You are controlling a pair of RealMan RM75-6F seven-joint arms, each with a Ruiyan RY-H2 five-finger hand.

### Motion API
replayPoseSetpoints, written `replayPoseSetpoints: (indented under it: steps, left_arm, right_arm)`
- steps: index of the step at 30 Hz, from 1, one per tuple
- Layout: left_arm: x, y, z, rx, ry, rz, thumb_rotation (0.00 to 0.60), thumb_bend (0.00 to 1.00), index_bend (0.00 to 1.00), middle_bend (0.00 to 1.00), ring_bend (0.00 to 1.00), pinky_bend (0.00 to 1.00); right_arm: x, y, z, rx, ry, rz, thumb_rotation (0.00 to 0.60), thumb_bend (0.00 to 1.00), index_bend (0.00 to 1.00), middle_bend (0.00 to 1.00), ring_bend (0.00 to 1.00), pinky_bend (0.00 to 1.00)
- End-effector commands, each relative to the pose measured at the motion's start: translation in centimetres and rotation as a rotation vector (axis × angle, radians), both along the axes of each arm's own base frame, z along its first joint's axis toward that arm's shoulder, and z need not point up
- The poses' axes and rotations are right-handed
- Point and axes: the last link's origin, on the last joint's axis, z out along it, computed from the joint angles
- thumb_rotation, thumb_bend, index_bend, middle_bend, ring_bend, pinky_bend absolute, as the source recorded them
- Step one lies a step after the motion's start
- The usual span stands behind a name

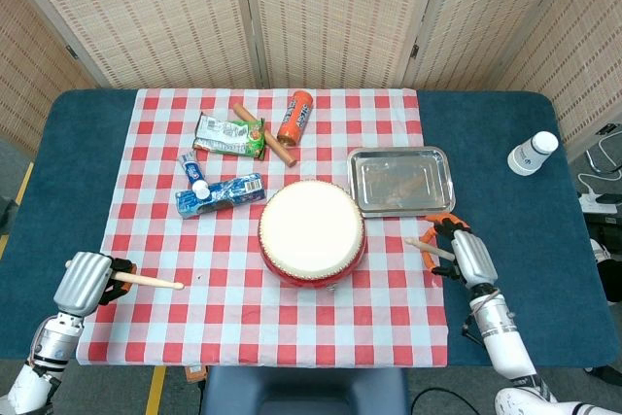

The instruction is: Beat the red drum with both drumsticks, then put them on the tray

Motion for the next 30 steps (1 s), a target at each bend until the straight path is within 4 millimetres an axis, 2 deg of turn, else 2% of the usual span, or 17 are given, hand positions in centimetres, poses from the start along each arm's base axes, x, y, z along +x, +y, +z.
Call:
replayPoseSetpoints:
  steps: [1,6,12,19,25,30]
  left_arm:
    - [0.0,0.0,0.0,0.001,-0.003,0.0,0.6,0.8,1.0,1.0,1.0,1.0]
    - [0.0,-0.1,0.2,-0.001,-0.006,0.002,0.6,0.8,1.0,1.0,1.0,1.0]
    - [0.0,-0.1,0.2,-0.006,-0.008,0.006,0.6,0.8,1.0,1.0,1.0,1.0]
    - [-0.1,-0.2,0.0,-0.02,-0.01,0.01,0.6,0.8,1.0,1.0,1.0,1.0]
    - [-0.2,-0.3,-0.2,-0.037,-0.009,0.012,0.6,0.79,1.0,1.0,1.0,1.0]
    - [-0.4,-0.4,-0.1,-0.044,-0.011,0.014,0.6,0.79,1.0,1.0,1.0,1.0]
  right_arm:
    - [-0.7,0.4,4.0,-0.005,-0.591,-0.086,0.6,0.39,0.67,0.24,0.12,0.12]
    - [-2.7,0.3,3.9,0.081,-0.848,-0.103,0.6,0.39,0.67,0.27,0.18,0.15]
    - [-4.7,-0.3,2.5,0.171,-1.015,-0.121,0.6,0.39,0.63,0.31,0.24,0.2]
    - [-6.1,-1.6,0.3,0.202,-1.093,-0.134,0.6,0.39,0.58,0.32,0.27,0.27]
    - [-6.6,-2.4,-1.0,0.212,-1.148,-0.108,0.6,0.39,0.52,0.32,0.28,0.29]
    - [-6.8,-2.5,-1.4,0.228,-1.163,-0.069,0.6,0.29,0.5,0.32,0.28,0.31]
